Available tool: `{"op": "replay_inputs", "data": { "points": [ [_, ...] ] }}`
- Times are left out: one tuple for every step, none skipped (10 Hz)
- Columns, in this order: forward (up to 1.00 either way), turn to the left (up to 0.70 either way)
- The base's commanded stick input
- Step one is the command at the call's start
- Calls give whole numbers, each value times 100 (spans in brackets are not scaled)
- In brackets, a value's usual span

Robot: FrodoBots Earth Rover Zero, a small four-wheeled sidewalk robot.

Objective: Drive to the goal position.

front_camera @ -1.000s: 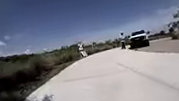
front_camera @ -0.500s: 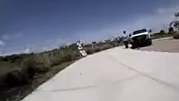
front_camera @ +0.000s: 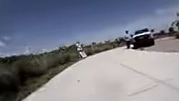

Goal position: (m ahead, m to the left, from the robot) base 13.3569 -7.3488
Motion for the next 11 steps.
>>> {"op": "replay_inputs", "data": {
  "points": [
    [85, 0],
    [85, 0],
    [85, 0],
    [85, 0],
    [85, 0],
    [85, 0],
    [85, 0],
    [85, 0],
    [85, 0],
    [85, 0],
    [85, 0]
  ]
}}
